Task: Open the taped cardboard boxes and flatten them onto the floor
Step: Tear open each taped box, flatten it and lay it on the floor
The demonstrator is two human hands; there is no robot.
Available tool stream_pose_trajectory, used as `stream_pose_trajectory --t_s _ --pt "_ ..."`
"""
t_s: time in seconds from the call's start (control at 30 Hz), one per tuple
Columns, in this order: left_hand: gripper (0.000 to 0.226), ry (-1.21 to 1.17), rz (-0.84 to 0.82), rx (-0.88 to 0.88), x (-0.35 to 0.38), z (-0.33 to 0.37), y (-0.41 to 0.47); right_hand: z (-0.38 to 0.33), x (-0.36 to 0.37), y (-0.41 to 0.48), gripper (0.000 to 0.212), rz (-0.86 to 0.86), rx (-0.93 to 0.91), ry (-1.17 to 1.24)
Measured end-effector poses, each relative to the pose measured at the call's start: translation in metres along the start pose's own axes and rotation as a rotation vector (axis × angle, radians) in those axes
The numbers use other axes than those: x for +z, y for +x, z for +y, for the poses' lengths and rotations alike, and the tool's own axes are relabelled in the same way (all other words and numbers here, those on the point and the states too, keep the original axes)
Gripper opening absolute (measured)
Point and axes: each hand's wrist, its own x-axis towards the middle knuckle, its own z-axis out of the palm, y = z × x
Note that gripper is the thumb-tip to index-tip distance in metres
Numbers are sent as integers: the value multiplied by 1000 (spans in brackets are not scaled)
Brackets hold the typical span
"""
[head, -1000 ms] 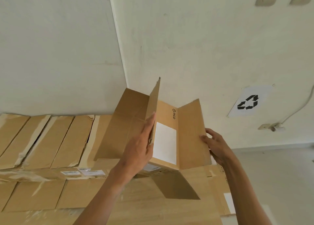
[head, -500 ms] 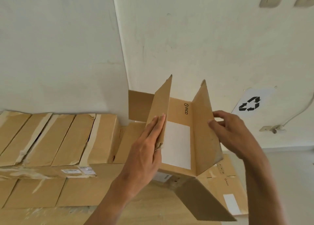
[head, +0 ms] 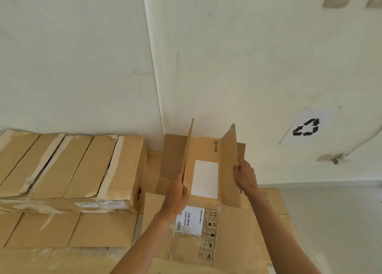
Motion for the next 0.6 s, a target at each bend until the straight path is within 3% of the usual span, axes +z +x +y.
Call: stream_pose_trajectory --t_s 0.13,0.27,0.33,0.4,0.47,0.6 --pt "59 -98 174 -260 -6 -33 14 35 9 13 38 22 146 33" --pt "42 -351 62 -527 -15 -66 9 80 24 15 41 -3 295 4" --pt "40 -354 41 -614 -12 -83 6 96 35 12 43 -19 347 -17" --pt "50 -227 54 -631 -7 -100 4 110 48 7 52 -50 397 -28" --pt "70 -106 47 -657 1 -122 4 125 63 -4 75 -90 444 -70" --pt "89 108 -115 -743 14 -139 -9 152 90 -31 107 -149 558 -150"
